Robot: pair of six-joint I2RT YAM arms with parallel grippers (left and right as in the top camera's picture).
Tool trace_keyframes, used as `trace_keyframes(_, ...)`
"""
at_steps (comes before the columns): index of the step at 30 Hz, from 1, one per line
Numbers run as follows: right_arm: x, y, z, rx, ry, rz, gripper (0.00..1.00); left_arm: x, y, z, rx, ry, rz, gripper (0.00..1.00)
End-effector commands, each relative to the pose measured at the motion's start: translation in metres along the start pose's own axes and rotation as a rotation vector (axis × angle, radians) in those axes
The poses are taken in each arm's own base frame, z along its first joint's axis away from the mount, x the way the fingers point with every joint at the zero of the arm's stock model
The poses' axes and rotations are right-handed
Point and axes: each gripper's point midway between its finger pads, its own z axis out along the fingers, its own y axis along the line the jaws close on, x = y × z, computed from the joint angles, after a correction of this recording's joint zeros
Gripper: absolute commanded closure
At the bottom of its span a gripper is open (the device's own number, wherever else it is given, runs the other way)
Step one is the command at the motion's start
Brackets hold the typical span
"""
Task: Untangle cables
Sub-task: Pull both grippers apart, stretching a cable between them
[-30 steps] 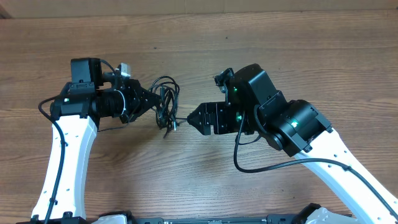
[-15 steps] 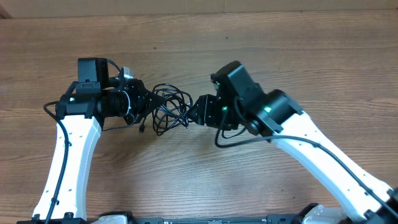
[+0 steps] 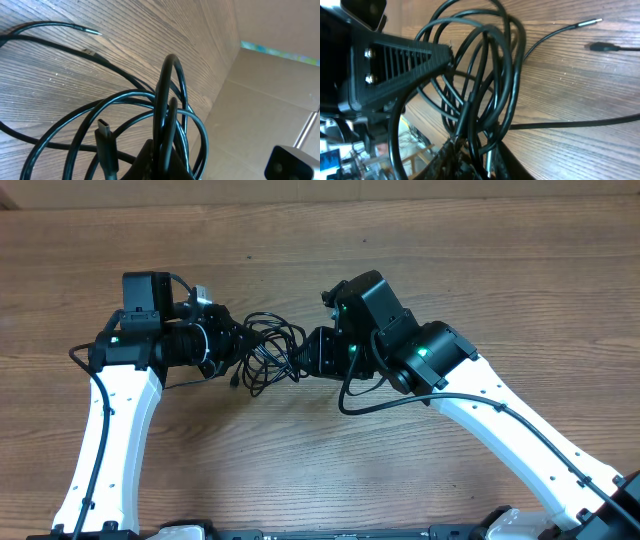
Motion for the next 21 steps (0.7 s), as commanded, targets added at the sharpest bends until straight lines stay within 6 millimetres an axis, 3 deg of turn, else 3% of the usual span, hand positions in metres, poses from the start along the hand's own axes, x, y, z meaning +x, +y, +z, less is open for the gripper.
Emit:
trace_keyframes(1, 0.005, 0.012, -0.001, -0.047, 0.026, -0.070, 0.83, 0.005, -0.014, -0.002, 0.053, 0.034, -0.005, 0.96)
trace_keyframes(4, 0.018, 0.027, -0.002, -0.141, 0.102, -0.130, 0.95, 0.002, -0.016, -0.003, 0.061, 0.025, -0.006, 0.96)
trace_keyframes(8, 0.045, 0.053, -0.012, -0.332, 0.219, -0.343, 0.96, -0.014, -0.023, -0.003, 0.071, -0.049, -0.058, 0.93)
trace_keyframes(10, 0.054, 0.055, -0.014, -0.358, 0.248, -0.389, 0.96, -0.023, -0.030, -0.005, 0.098, -0.081, -0.062, 0.92)
trace_keyframes(12, 0.063, 0.048, -0.012, -0.335, 0.273, -0.438, 0.96, -0.035, -0.044, -0.010, 0.163, -0.116, -0.097, 0.91)
trace_keyframes(16, 0.060, 0.003, -0.003, -0.078, 0.255, -0.386, 0.96, -0.044, -0.066, -0.022, 0.273, -0.108, -0.135, 0.92)
trace_keyframes(21, 0.029, -0.055, -0.006, 0.288, 0.093, -0.189, 0.96, -0.011, -0.083, -0.026, 0.364, 0.075, -0.057, 0.94)
